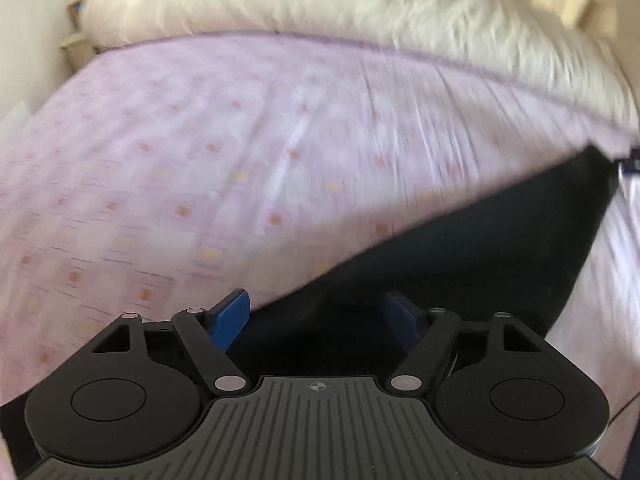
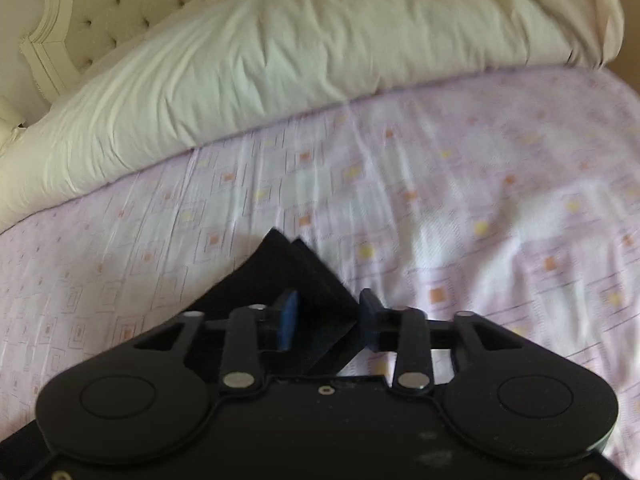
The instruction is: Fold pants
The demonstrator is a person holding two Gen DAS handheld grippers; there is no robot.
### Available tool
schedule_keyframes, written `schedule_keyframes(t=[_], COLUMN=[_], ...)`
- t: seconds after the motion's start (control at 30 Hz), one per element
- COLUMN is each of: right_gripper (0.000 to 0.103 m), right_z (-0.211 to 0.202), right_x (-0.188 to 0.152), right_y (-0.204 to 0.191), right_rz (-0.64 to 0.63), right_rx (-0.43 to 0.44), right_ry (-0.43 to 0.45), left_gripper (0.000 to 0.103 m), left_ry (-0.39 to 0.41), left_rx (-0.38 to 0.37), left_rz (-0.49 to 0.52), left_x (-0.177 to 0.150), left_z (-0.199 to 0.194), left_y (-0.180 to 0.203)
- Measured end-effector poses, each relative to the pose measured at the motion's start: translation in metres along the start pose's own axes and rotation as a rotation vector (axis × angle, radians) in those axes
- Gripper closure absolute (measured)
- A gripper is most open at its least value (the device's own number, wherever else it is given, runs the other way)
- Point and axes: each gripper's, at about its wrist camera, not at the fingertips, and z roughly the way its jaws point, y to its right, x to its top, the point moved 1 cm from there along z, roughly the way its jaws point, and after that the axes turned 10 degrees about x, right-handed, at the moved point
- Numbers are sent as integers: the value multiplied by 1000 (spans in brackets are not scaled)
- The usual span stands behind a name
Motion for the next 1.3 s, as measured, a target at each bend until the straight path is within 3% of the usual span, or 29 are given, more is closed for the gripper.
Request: schedule_keyframes(t=[0.13,0.33,0.6,0.87,1.0,1.13,1.3], right_gripper=[64,64,64,62,61,58,61], right_z=[-33,-86,-131,-155,-151,-134,-108], right_x=[-3,-28,-114,-221,-263,-291,-301], right_y=[-15,-63,-154,-259,-303,-337,-355], right_rz=[-70,-179,-331,-550,-613,-663,-675], right_rx=[16,216,524,746,803,809,782], right_ry=[52,72,-64,-236,-308,-353,-384], left_gripper=[30,30,30,30,30,30,30], left_ry=[59,42,-56,-149,-130,-135,-132], left_rx=[64,88,115,157,78,78,57], left_rz=[-9,-104,-173,-220,-290,-227,-212], left_x=[3,-31,-96,-139,-143,-141,-139], left_z=[-31,-59,-56,-34,-37,-35,-35], left_y=[-11,-23,-43,-91,-112,-109,-110])
